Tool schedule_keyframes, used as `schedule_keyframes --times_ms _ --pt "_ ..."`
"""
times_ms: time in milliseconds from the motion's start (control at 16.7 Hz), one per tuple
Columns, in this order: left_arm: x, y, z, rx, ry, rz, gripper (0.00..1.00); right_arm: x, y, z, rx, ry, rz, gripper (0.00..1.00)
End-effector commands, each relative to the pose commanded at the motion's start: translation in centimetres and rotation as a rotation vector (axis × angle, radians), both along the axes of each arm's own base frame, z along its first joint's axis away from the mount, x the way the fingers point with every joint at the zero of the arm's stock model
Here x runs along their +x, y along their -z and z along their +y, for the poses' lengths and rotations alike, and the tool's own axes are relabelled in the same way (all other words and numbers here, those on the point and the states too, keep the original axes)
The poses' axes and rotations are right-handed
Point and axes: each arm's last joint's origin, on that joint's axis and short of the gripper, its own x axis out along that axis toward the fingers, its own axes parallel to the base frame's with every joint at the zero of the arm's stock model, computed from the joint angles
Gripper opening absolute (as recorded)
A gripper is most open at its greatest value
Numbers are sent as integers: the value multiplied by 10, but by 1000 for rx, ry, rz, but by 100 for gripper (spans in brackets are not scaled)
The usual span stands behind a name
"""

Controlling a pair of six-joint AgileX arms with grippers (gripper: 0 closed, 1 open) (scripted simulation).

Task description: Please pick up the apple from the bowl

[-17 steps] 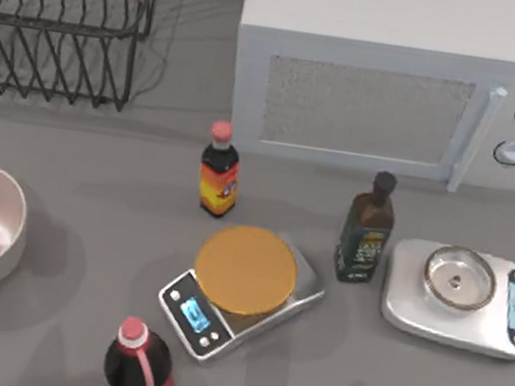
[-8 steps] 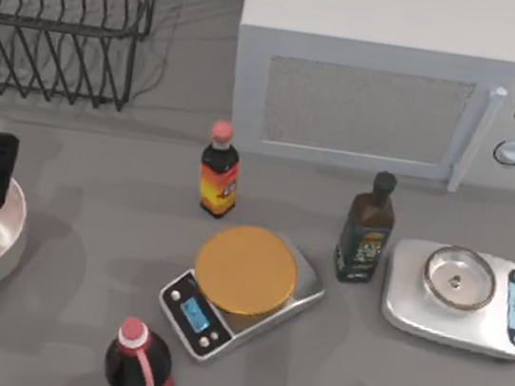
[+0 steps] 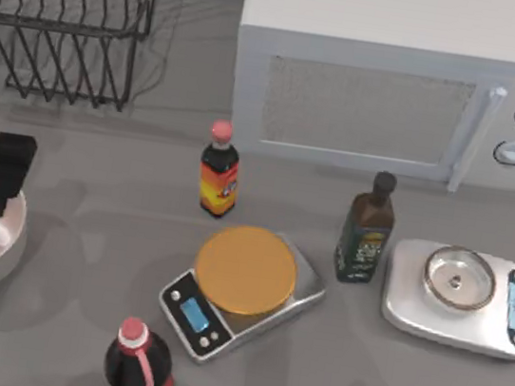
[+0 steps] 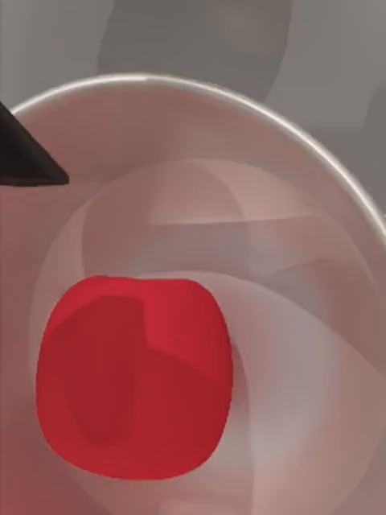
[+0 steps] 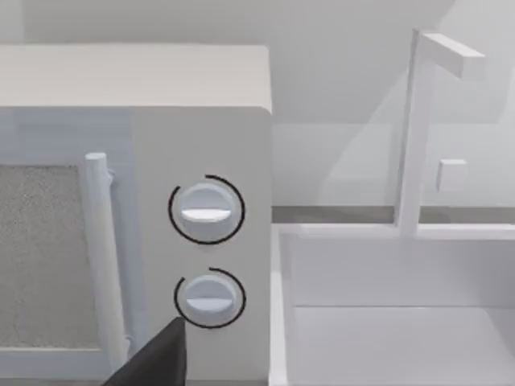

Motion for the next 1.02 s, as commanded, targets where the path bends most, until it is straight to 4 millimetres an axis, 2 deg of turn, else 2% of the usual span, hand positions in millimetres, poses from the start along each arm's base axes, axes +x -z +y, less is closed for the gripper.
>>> schedule_keyframes --times_ms 360,480,840,1020 --pt "0 5 0 0 -2 2 100 0 0 0 0 0 0 100" --pt "2 21 0 0 -1 7 100 0 0 0 0 0 0 100" --pt "4 91 0 0 -1 -17 100 0 0 0 0 0 0 100" --pt "0 107 0 0 0 0 100 0 0 0 0 0 0 100"
